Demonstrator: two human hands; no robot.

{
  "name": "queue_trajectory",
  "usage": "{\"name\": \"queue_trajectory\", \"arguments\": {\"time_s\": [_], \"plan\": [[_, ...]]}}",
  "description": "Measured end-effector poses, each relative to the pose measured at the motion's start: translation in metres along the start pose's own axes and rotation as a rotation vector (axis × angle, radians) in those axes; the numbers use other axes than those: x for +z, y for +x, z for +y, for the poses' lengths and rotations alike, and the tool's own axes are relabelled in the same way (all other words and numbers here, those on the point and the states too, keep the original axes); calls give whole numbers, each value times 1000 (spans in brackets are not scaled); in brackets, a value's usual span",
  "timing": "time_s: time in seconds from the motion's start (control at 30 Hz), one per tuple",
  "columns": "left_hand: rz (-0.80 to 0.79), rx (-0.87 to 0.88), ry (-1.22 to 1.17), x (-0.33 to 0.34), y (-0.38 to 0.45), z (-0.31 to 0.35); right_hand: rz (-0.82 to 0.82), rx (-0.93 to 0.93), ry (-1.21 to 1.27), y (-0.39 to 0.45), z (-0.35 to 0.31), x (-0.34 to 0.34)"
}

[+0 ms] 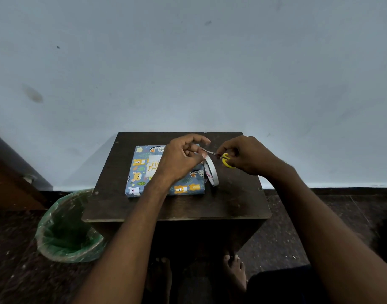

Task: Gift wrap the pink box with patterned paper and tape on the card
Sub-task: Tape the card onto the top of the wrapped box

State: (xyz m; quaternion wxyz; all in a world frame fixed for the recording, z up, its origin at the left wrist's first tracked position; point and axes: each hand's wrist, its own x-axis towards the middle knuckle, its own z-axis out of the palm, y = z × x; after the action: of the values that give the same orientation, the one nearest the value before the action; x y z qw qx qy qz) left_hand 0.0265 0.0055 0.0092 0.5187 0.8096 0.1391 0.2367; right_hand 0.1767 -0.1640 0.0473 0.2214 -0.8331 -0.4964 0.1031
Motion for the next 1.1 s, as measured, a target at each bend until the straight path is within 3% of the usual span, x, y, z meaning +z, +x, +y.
{"name": "queue_trajectory", "arguments": {"time_s": [0.3,0.7,0.87,1.0,1.1], "plan": [[2,-36,-32,-1,1,-1,-65,3,-2,-2,6,-4],[-11,-60,-120,2,-1,2,-104,203,-248,4,9,23],[-29,-33,-109,4,-1,3,-10,253,-215,7,6,33],[-69,-5,-134,4,-3,7,166,79,-7,6,-4,33],[-84,25,-137,6,-2,8,175,-51,154,9,-13,29]]}}
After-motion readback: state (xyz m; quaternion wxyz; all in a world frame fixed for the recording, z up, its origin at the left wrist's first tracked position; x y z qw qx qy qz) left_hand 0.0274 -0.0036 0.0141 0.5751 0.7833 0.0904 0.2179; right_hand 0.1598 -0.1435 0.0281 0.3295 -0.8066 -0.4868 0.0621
